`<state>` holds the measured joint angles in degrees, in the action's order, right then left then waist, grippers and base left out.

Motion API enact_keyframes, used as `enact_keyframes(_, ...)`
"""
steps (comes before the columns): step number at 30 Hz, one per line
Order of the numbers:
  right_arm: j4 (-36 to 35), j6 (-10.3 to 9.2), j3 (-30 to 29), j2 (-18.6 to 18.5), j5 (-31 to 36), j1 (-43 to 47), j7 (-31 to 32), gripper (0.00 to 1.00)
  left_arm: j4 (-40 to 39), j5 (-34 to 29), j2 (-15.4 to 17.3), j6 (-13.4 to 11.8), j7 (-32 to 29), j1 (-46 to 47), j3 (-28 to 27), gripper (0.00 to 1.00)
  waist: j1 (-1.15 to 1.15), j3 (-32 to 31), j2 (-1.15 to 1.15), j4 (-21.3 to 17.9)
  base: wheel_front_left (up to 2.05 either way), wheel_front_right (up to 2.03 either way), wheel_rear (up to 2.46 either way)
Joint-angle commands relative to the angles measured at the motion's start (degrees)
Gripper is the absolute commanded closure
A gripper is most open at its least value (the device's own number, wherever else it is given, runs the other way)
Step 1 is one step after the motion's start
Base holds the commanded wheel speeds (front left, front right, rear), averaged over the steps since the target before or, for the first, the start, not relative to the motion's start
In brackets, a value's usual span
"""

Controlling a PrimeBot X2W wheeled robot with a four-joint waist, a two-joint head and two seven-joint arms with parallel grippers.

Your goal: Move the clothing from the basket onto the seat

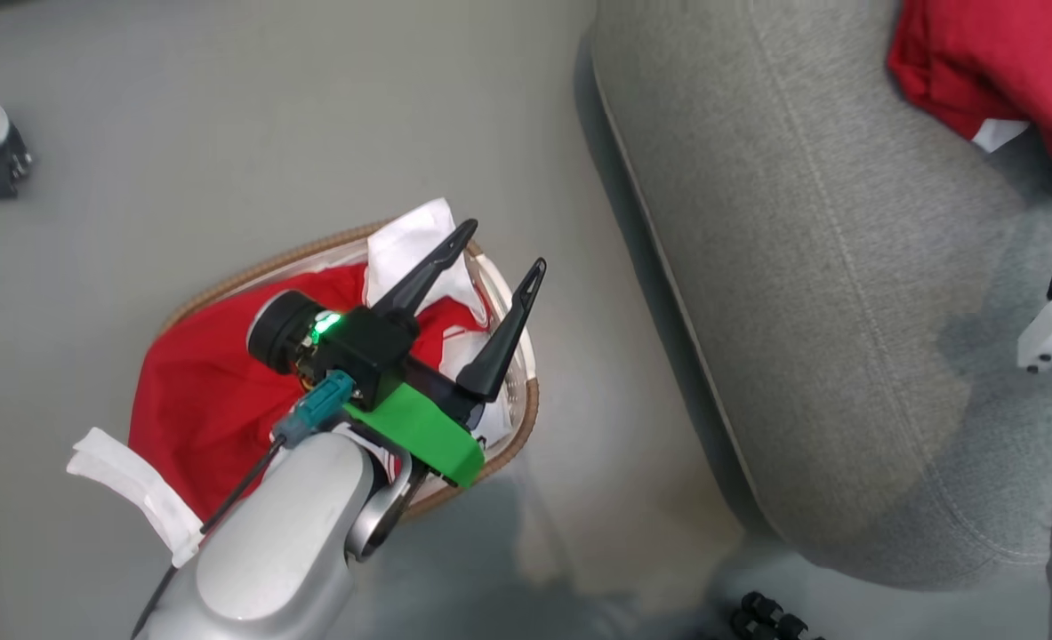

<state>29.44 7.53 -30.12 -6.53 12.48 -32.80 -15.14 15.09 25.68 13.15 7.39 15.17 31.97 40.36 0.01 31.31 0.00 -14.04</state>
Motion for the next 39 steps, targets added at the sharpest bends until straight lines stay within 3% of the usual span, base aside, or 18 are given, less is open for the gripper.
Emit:
enact_keyframes(1,-0.99,-0.08,0.83,0.16,-0.86,1.83,-0.01,0.00,0.25,0.42,-0.30,0.16,-0.03,-1.31,-0.42,0.00,-0.01,-4.29,0.00,-0.84,0.00,0.00,0.00)
enact_keyframes(11,-6.91,-0.08,10.67,1.62,-5.19,7.67,-0.01,0.00,1.41,-0.51,-2.42,0.16,-0.03,-5.62,-2.70,0.00,-0.01,-11.13,0.00,0.20,0.00,0.00,0.00)
enact_keyframes(19,-8.45,-0.08,19.71,2.86,-9.52,9.09,-0.01,0.00,2.89,-1.47,-3.03,0.16,-0.04,-9.51,-6.75,0.00,-0.01,-15.23,0.00,4.22,0.00,0.00,0.00)
enact_keyframes(29,-8.05,-0.07,26.49,3.47,-12.97,12.59,-0.01,0.00,7.49,-5.96,-5.73,0.08,-0.03,-16.00,-22.01,0.00,-0.01,-19.61,0.00,11.19,0.00,0.00,0.00)
enact_keyframes(36,-6.62,-0.08,28.63,3.46,-16.53,15.87,-0.01,0.00,8.84,-9.82,-7.80,0.11,-0.03,-21.63,-31.99,0.00,-0.01,-23.01,0.00,14.17,0.00,0.00,0.00)
enact_keyframes(39,-5.92,-0.08,28.96,3.49,-17.04,17.21,-0.01,0.00,9.11,-10.86,-8.23,0.12,-0.03,-23.65,-33.74,0.00,-0.01,-24.64,0.00,14.74,0.00,0.00,0.00)
